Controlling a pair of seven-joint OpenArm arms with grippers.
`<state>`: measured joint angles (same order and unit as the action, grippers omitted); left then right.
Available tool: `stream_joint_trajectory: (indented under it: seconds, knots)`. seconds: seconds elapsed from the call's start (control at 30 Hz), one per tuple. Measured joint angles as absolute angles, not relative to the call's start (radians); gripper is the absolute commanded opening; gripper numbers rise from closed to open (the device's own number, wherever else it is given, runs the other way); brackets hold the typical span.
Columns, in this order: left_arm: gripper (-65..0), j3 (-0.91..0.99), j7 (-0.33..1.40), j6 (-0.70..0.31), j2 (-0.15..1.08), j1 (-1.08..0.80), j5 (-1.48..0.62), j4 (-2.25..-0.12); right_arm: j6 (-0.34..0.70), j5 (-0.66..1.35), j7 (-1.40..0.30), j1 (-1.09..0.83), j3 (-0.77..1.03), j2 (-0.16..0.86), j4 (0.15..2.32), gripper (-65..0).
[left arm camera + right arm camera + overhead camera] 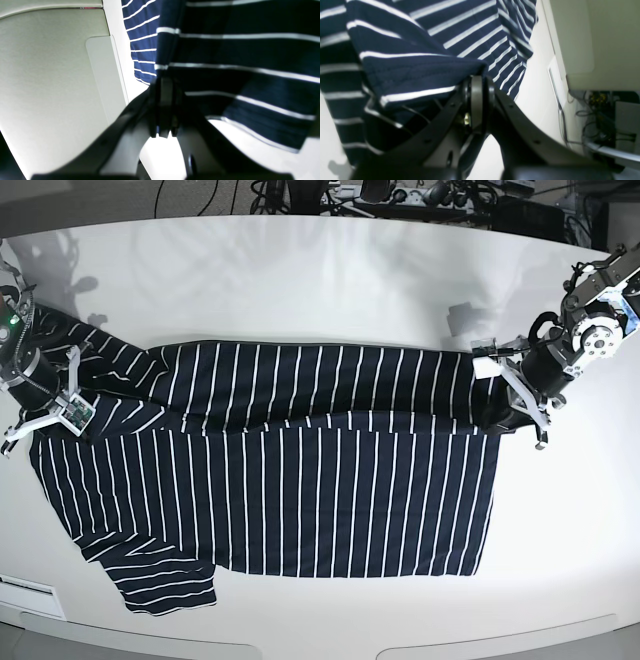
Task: Fold the T-shirt properly
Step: 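Pull the grasped collar edge with both grippers, folding it over the shirt, then regrasp the shirt edge with both grippers near the fold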
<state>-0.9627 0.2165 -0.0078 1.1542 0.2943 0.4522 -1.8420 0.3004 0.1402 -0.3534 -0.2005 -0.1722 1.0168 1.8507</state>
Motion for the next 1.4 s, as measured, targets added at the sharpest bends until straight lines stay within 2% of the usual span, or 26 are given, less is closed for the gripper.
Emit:
stream_joint_trajectory:
  seconds: [0.2, 0.3, 0.53, 0.6, 0.63, 0.67, 0.7, 0.77, 0.83, 0.9, 0.93, 0.97, 1.0, 1.03, 1.07, 1.17, 1.3, 1.4]
  knots:
    - [-65.0, -0.963, 0.209, -0.009, 1.155, 0.294, 0.452, -1.842, 0.366, 0.218, -0.335, -0.185, -0.172, 1.016, 1.843, -65.0]
    - [-65.0, -0.963, 0.209, -0.054, 1.154, 0.294, 0.452, -1.842, 0.374, 0.218, -0.332, -0.186, -0.173, 1.017, 1.844, -65.0]
    - [-65.0, -0.963, 0.205, -0.056, 1.152, 0.294, 0.495, -1.818, 0.287, 0.210, -0.322, -0.179, -0.172, 0.999, 1.843, -65.0]
    - [-64.5, -0.963, 0.205, 0.039, 1.145, 0.294, 0.501, -1.798, 0.243, 0.208, -0.325, -0.170, -0.172, 0.968, 1.843, -65.0]
    - [-55.6, -0.963, 0.207, 0.088, 1.137, 0.294, 0.495, -1.785, 0.207, 0.206, -0.323, -0.165, -0.173, 0.949, 1.843, -62.7]
    - [-47.1, -0.963, 0.204, 0.138, 1.132, 0.295, 0.471, -1.770, 0.176, 0.209, -0.321, -0.163, -0.173, 0.933, 1.843, -54.6]
    - [-41.4, -0.963, 0.213, 0.194, 1.128, 0.295, 0.434, -1.756, 0.152, 0.209, -0.321, -0.160, -0.173, 0.918, 1.843, -46.1]
    - [-38.5, -0.963, 0.239, 0.262, 1.126, 0.294, 0.366, -1.737, 0.138, 0.210, -0.323, -0.159, -0.172, 0.899, 1.843, -33.6]
    - [-38.7, -0.963, 0.248, 0.286, 1.127, 0.294, 0.312, -1.736, 0.138, 0.210, -0.328, -0.160, -0.172, 0.884, 1.843, -31.4]
    - [-41.4, -0.963, 0.248, 0.300, 1.127, 0.294, 0.280, -1.737, 0.138, 0.215, -0.327, -0.160, -0.173, 0.884, 1.843, -31.6]
    - [-46.0, -0.963, 0.251, 0.307, 1.127, 0.294, 0.266, -1.737, 0.137, 0.213, -0.327, -0.159, -0.172, 0.884, 1.843, -33.0]
    - [-53.7, -0.963, 0.252, 0.313, 1.127, 0.294, 0.266, -1.737, 0.138, 0.214, -0.327, -0.159, -0.172, 0.886, 1.843, -37.8]
    - [-63.2, -0.963, 0.252, 0.328, 1.127, 0.294, 0.262, -1.737, 0.138, 0.218, -0.333, -0.160, -0.172, 0.886, 1.843, -47.0]
    - [-65.0, -0.963, 0.251, 0.351, 1.125, 0.294, 0.262, -1.738, 0.138, 0.222, -0.362, -0.160, -0.172, 0.886, 1.844, -58.4]
    - [-65.0, -0.963, 0.252, 0.372, 1.125, 0.294, 0.264, -1.741, 0.129, 0.253, -0.411, -0.159, -0.172, 0.886, 1.845, -65.0]
    - [-65.0, -0.963, 0.246, 0.360, 1.125, 0.294, 0.241, -1.760, 0.086, 0.362, -0.562, -0.160, -0.172, 0.886, 1.859, -65.0]
    - [-65.0, -0.963, 0.184, 0.245, 1.122, 0.295, 0.197, -1.789, 0.150, 0.373, -0.645, -0.170, -0.172, 0.886, 1.870, -65.0]
    - [-65.0, -0.963, 0.183, 0.116, 1.113, 0.300, 0.153, -1.790, 0.193, 0.400, -0.730, -0.196, -0.172, 0.886, 1.870, -65.0]
